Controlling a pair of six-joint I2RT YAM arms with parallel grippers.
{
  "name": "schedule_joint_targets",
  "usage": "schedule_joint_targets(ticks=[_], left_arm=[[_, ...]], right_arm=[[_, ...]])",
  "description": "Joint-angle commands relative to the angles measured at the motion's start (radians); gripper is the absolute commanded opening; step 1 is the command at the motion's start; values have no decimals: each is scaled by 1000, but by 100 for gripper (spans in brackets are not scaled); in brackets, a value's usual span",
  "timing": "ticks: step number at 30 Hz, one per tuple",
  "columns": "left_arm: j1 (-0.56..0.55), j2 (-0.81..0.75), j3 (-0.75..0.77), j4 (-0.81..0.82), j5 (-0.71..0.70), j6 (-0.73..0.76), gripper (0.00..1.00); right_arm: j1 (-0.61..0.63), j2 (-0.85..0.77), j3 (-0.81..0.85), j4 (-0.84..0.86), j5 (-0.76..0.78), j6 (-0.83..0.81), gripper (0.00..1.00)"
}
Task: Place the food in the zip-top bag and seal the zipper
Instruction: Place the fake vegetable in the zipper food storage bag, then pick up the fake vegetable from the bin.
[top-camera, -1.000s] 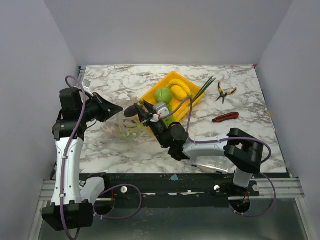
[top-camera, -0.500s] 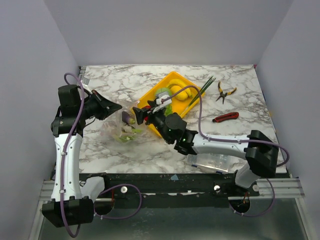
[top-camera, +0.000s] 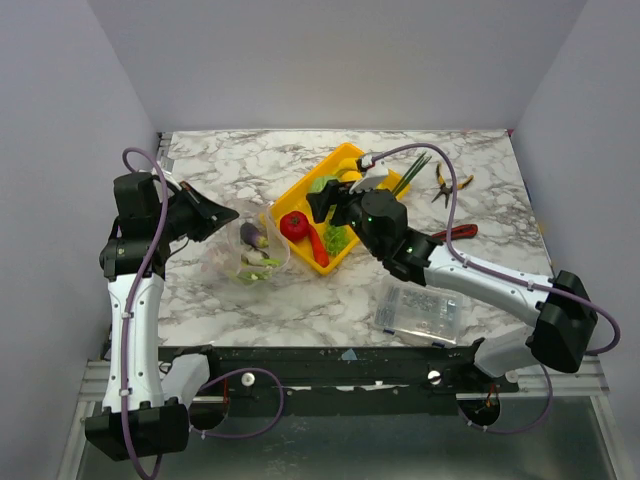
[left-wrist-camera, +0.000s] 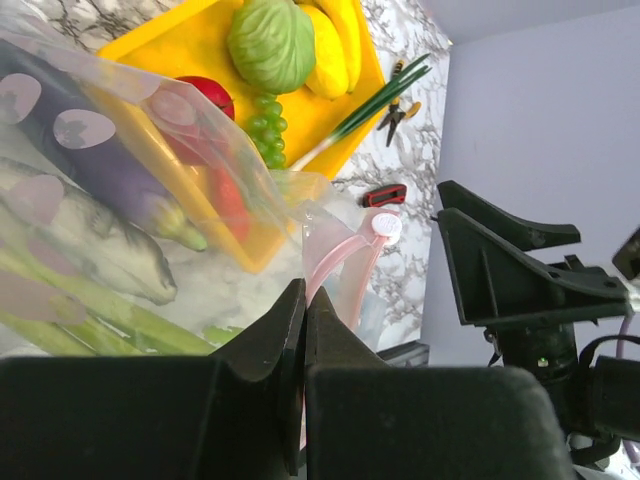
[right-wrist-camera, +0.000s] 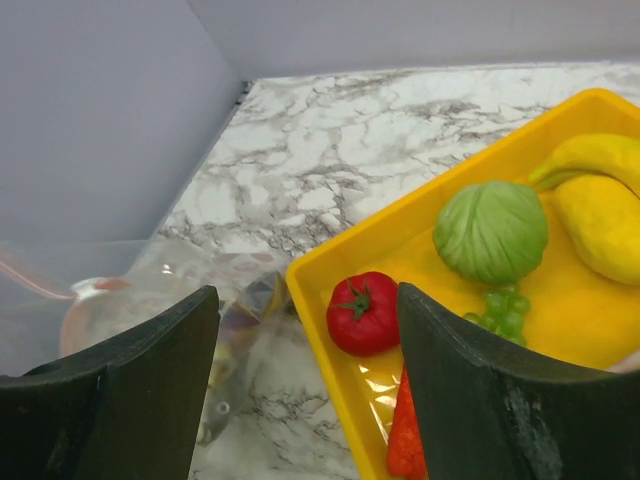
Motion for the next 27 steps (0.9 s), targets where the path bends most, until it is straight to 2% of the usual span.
schedule_joint_targets(ticks=[1, 5, 8, 13, 21, 27], left_arm=[[9, -37, 32, -4, -87, 43, 0], [8, -59, 37, -14, -137, 62, 0], [8, -66, 39, -24, -161, 75, 0], [8, -68, 31, -22, -162, 75, 0], [8, -75, 6, -5, -148, 73, 0], [8, -71, -12, 2, -140, 77, 0]], right_arm=[[-73, 38, 22, -202, -136, 61, 75], [-138, 139, 115, -380, -229, 62, 76], [-184, 268, 244, -557, -284, 52, 77], [-188, 474, 466, -780, -200, 27, 76], [-187, 684, 639, -910, -59, 20, 72], [-188, 750, 648, -931, -58, 37, 70]])
